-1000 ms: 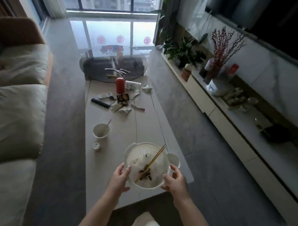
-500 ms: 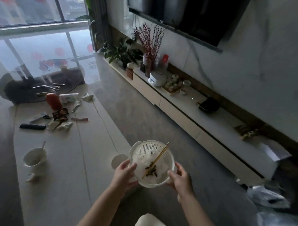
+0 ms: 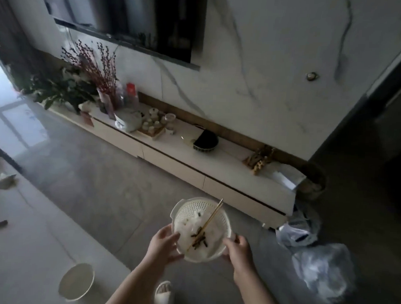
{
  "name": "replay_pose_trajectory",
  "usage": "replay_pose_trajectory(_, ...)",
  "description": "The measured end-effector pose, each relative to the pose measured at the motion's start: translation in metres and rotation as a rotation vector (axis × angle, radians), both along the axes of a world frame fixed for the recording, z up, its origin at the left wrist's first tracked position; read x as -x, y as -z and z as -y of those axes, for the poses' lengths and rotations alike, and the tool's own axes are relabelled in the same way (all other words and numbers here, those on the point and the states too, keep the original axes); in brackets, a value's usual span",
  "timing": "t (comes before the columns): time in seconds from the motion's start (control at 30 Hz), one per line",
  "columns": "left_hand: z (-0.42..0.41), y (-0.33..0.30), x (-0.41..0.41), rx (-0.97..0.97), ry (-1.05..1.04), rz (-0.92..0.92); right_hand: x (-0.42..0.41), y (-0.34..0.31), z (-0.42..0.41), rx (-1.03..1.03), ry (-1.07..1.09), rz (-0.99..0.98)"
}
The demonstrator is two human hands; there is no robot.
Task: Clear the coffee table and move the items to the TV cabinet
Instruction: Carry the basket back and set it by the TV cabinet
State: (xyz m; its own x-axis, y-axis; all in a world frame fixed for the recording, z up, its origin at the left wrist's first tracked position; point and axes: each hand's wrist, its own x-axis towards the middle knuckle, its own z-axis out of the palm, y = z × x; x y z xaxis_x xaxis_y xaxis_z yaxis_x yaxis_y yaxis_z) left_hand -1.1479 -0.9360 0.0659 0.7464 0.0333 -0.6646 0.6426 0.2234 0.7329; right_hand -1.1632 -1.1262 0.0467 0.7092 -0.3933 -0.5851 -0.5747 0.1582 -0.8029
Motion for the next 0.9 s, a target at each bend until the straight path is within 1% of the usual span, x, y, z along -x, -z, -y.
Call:
replay_pose_trajectory(0.17, 0.044, 0.007, -0.072, 0.011, 0.126, -0.045, -0.047, 0.008, 0.044, 0.014, 0.105, -0.009)
replay_pose_trajectory(0.3, 0.089, 0.01, -0.132, -0.004, 0.225, -0.061, -0.087, 0.018, 0.083, 0.002, 0.238, -0.019)
replay_pose_trajectory(0.43, 0.142, 0.011, -0.186, -0.037, 0.331, -0.08, -0.121, 0.027, 0.129, -0.065, 0.348, -0.015)
replay_pose_trajectory(0.53, 0.186, 0.015, -0.214, -0.045, 0.394, -0.095, -0.138, 0.032, 0.168, -0.108, 0.389, -0.015)
replay_pose_trajectory(0.7, 0.267, 0.03, -0.253, -0.067, 0.396, -0.097, -0.175, 0.038, 0.241, -0.11, 0.43, 0.015)
replay_pose_trajectory(0.9, 0.354, 0.059, -0.286, -0.139, 0.27, -0.09, -0.223, 0.062, 0.332, -0.047, 0.335, -0.017)
